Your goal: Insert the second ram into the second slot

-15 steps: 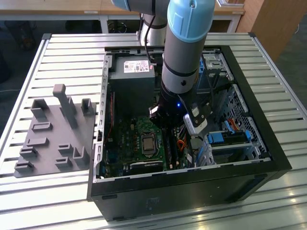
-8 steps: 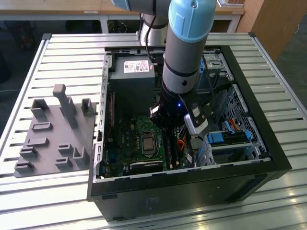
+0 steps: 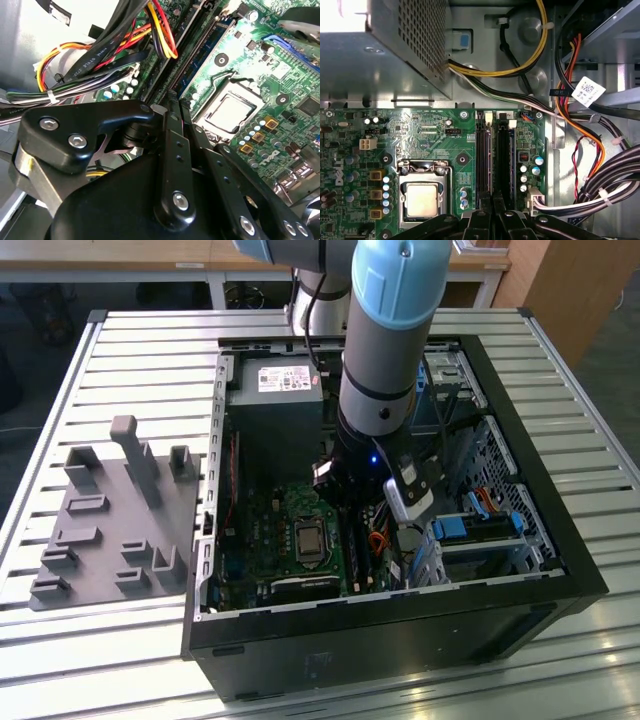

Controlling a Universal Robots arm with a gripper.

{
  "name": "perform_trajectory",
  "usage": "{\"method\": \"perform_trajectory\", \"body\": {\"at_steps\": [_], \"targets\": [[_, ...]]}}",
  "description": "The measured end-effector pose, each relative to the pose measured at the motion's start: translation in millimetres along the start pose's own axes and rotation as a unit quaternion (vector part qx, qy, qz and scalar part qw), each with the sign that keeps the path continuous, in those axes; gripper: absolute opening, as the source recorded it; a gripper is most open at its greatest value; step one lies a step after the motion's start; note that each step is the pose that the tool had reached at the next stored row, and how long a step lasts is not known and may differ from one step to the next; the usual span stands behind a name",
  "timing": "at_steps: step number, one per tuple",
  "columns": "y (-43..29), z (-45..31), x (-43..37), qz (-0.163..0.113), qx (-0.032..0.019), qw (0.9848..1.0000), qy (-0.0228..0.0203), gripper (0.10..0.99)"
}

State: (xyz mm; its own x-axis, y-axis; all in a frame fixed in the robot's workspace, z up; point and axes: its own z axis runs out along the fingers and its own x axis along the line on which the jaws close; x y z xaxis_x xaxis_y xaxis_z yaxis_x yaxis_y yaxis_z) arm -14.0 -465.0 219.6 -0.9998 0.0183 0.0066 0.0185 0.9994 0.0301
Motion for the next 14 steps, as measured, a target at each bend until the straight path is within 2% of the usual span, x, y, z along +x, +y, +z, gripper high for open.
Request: {"method": "perform_trajectory", "body": {"at_steps": [14], "targets": [[0.0, 0.2, 0.0, 0.000, 0.0003, 1.0000, 0.0001, 0.133]]}}
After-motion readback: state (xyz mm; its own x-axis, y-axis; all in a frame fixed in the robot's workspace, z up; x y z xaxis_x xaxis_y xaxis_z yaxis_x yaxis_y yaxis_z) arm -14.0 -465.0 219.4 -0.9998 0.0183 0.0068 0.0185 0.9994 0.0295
